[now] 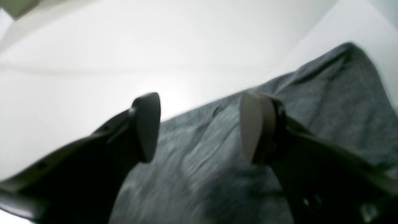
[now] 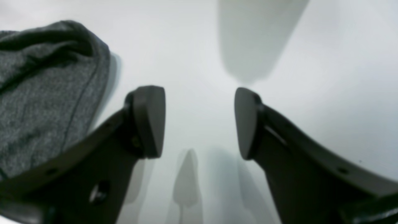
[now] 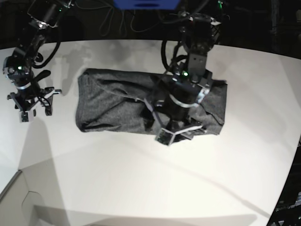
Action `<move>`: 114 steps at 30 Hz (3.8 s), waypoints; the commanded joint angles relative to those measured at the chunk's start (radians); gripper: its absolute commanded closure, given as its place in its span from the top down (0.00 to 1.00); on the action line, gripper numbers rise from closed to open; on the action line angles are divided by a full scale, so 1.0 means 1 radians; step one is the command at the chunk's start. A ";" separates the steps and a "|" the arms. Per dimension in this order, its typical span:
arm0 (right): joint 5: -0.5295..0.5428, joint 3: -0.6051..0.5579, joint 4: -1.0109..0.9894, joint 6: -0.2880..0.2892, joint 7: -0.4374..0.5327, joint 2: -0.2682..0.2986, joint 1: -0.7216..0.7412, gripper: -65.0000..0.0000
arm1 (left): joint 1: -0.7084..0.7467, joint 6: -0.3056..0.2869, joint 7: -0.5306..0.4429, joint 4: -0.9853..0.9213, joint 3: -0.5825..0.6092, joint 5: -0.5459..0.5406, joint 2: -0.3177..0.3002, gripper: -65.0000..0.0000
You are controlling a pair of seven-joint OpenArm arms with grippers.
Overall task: Layout the t-shirt on the table in an organized manner, then fold the t-shirt properly
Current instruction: 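Press the folded end down onto the strip with the left gripper, then open the left gripper and raise both grippers beside the folded shirt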
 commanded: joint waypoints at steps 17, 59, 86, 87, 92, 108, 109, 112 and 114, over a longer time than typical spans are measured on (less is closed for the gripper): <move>0.014 0.003 0.021 0.003 0.024 0.014 0.010 0.55 | 0.010 -0.001 -0.005 -0.153 0.065 -0.002 -0.005 0.10; 0.017 -0.122 0.025 0.066 -0.216 -0.233 -0.001 0.80 | 0.029 -0.001 -0.013 -0.179 -0.542 -0.296 -0.240 0.10; 0.020 -0.087 -0.004 0.066 -0.222 -0.245 0.008 0.80 | 0.027 -0.001 -0.014 -0.181 -0.581 -0.299 -0.263 0.10; 0.020 -0.087 -0.004 0.066 -0.222 -0.245 0.008 0.80 | 0.027 -0.001 -0.014 -0.181 -0.581 -0.299 -0.263 0.10; 0.020 -0.089 -0.024 0.066 -0.223 -0.245 0.016 0.80 | 0.029 -0.001 -0.014 -0.181 -0.583 -0.299 -0.263 0.10; 0.020 -0.084 -0.147 0.066 -0.256 -0.245 0.061 0.80 | 0.029 -0.001 -0.014 -0.181 -0.583 -0.299 -0.263 0.10; 0.020 -0.086 -0.147 0.066 -0.256 -0.245 0.062 0.80 | 0.029 -0.001 -0.014 -0.181 -0.583 -0.299 -0.263 0.10; 0.020 -0.087 -0.148 0.066 -0.253 -0.245 0.067 0.70 | 0.029 -0.001 -0.014 -0.181 -0.583 -0.299 -0.263 0.10; 0.020 -0.087 -0.148 0.066 -0.254 -0.245 0.071 0.55 | 0.029 -0.001 -0.014 -0.181 -0.583 -0.299 -0.263 0.10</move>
